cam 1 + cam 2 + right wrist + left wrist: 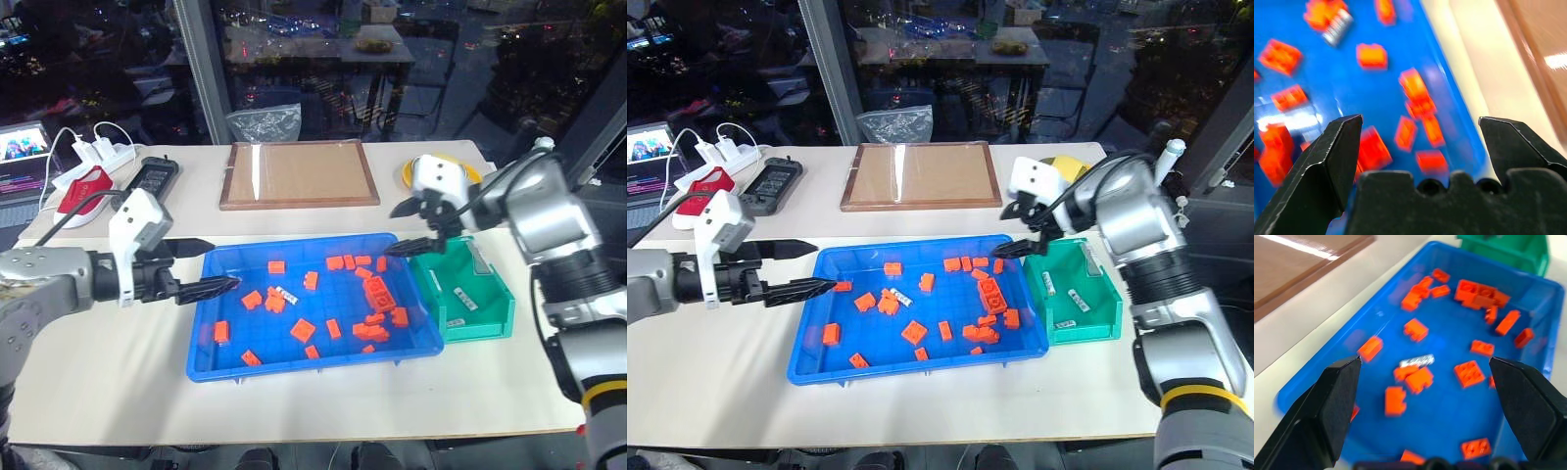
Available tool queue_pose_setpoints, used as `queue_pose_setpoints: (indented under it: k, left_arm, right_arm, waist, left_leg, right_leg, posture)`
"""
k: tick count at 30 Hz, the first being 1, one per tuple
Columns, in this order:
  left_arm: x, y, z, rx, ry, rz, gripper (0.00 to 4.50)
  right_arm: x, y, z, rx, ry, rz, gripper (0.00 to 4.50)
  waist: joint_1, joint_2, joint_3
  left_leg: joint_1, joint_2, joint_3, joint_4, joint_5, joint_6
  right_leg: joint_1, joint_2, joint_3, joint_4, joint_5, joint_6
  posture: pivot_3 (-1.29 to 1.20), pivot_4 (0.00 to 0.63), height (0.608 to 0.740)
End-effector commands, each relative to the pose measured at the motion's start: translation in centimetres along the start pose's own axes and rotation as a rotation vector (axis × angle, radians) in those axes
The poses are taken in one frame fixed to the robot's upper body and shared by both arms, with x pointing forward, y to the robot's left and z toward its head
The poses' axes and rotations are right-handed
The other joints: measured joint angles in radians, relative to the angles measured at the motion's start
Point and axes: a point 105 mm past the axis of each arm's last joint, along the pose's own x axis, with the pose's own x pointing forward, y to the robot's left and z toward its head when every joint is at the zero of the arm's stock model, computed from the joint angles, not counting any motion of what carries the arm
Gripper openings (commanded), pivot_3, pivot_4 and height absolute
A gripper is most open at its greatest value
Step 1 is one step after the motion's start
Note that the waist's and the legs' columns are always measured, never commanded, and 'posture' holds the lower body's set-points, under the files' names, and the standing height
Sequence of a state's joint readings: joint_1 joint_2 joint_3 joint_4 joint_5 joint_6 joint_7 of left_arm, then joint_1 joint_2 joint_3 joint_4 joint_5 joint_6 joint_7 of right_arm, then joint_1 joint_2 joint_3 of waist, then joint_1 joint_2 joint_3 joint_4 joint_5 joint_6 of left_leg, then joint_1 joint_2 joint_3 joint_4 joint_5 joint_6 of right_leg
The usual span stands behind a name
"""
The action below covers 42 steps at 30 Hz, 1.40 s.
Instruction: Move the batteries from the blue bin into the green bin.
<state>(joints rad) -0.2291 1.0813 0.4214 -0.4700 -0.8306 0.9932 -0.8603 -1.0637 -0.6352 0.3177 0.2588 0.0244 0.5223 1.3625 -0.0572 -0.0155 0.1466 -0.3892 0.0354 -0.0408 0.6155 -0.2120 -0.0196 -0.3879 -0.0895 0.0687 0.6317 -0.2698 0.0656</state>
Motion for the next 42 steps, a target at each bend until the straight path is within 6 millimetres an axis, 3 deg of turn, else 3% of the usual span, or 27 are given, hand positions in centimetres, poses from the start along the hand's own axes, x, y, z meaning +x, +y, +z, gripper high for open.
queue_pose_setpoints:
  k: [1, 6, 12, 23, 29, 32, 40, 42]
  left_arm:
    - [-2.2, -0.5, 1.0, 0.045, -0.046, 0.048, 4.50]
    - [-3.4, -1.6, 0.9, 0.049, -0.058, 0.032, 4.50]
    - [-4.0, -2.5, 2.1, 0.097, -0.130, 0.013, 4.50]
    - [-4.2, -1.7, 2.0, 0.093, -0.106, 0.029, 4.50]
    - [-3.8, -1.5, 2.0, 0.095, -0.089, 0.008, 4.50]
    - [-3.7, -1.3, 1.0, 0.091, -0.027, 0.009, 4.50]
    - [-3.6, -1.1, 0.3, 0.080, 0.009, 0.007, 4.50]
    - [-3.5, -1.2, 0.2, 0.087, 0.025, 0.001, 4.50]
  right_arm:
    - [2.3, 1.9, 3.4, -0.116, -0.084, 0.109, 4.43]
    - [5.0, 2.9, 4.1, -0.129, -0.107, 0.155, 4.43]
    - [9.0, 4.9, 5.0, -0.104, -0.140, 0.245, 4.43]
    - [11.4, 6.5, 5.2, -0.117, -0.116, 0.287, 4.43]
    - [12.4, 6.2, 5.0, -0.093, -0.080, 0.253, 4.43]
    - [13.6, 6.1, 4.4, -0.051, -0.073, 0.238, 4.43]
    - [15.1, 3.3, 1.5, 0.023, 0.057, 0.095, 4.43]
    - [15.5, 3.6, 0.8, 0.018, 0.086, 0.107, 3.92]
  waist:
    - [-0.003, 0.000, 0.000]
    - [0.005, 0.000, 0.000]
    - [0.009, 0.000, 0.000]
    - [0.008, 0.000, 0.000]
    - [0.005, 0.000, 0.000]
    - [0.004, -0.001, 0.000]
    - [-0.011, -0.001, 0.000]
    - [-0.013, -0.001, 0.000]
  left_leg:
    - [0.000, 0.001, 0.000, 0.000, 0.000, 0.000]
    - [0.000, 0.000, -0.001, 0.000, 0.000, 0.000]
    - [0.000, 0.001, 0.000, 0.000, 0.000, 0.000]
    - [0.001, 0.001, 0.000, -0.001, 0.000, 0.000]
    - [0.001, 0.001, 0.000, -0.001, 0.000, -0.001]
    - [0.001, 0.001, 0.000, -0.001, 0.000, -0.001]
    - [0.002, 0.001, 0.000, -0.004, 0.000, -0.001]
    - [0.002, 0.001, 0.000, -0.004, 0.000, -0.001]
  right_leg:
    - [0.000, 0.001, 0.000, 0.000, 0.000, 0.000]
    - [0.000, 0.000, -0.001, 0.001, 0.000, -0.001]
    - [-0.001, 0.000, -0.001, 0.000, 0.000, -0.001]
    - [-0.001, 0.000, -0.001, 0.001, 0.001, -0.001]
    - [-0.001, 0.000, -0.001, 0.001, 0.001, -0.001]
    - [-0.001, 0.001, -0.001, 0.001, 0.001, -0.001]
    - [-0.001, 0.001, -0.001, 0.000, 0.001, -0.001]
    - [-0.001, 0.001, -0.001, 0.000, 0.001, -0.001]
  posture:
    - [0.00, 0.150, 0.736]
    - [0.00, 0.150, 0.736]
    - [0.00, 0.150, 0.736]
    - [0.00, 0.150, 0.736]
    - [0.00, 0.150, 0.736]
    - [0.00, 0.150, 0.736]
    - [0.00, 0.150, 0.736]
    - [0.00, 0.150, 0.736]
